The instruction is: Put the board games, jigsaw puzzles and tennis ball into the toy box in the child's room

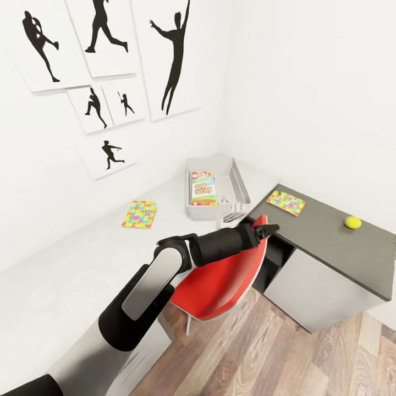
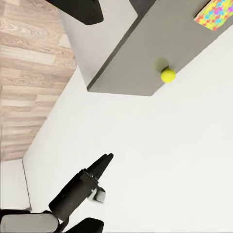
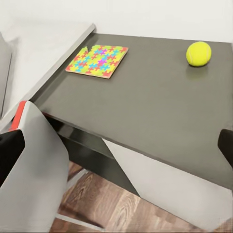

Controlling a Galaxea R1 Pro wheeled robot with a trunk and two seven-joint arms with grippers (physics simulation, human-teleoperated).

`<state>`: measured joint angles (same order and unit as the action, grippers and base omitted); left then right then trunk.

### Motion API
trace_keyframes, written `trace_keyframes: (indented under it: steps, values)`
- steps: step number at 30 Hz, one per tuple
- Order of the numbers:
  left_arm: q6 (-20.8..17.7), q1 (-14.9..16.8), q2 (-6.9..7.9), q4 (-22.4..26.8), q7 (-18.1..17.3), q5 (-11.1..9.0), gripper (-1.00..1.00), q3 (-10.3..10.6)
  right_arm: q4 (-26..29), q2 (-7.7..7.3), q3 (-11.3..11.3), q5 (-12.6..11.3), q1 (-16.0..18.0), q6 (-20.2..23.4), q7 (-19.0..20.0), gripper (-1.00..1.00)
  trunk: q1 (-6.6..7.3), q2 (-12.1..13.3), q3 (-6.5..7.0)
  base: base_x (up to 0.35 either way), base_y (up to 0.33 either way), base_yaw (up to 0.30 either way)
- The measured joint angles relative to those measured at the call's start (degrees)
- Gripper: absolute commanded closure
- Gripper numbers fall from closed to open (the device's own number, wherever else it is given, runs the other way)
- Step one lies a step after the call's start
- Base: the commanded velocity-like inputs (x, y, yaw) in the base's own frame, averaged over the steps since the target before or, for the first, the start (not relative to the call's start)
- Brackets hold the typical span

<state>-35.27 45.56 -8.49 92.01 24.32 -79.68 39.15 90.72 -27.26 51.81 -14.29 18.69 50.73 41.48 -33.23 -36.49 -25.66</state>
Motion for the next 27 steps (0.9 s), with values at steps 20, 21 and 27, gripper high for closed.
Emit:
trace_keyframes:
  steps: [20,21,27]
  values:
    - [0.08,-0.5,0.2,-0.05,-13.0,3.2,-1.0,0.23,-3.61,1.28,-6.5,-0.15,1.75,-0.21,-6.94,-1.0,0.0,0.0,1.66,0.0,0.0,-0.155]
    - [0.06,-0.54,0.19,-0.05,-13.14,3.27,-1.0,0.24,-4.1,1.32,-6.61,-0.12,1.99,-0.22,-7.06,-1.0,0.0,0.0,1.74,0.0,0.0,-0.15]
    - [0.01,-0.63,0.18,-0.05,-13.16,3.43,-1.0,0.22,-7.07,1.43,-7.5,0.02,3.52,-0.32,-7.63,-1.0,0.0,0.0,2.24,0.0,0.0,-0.149]
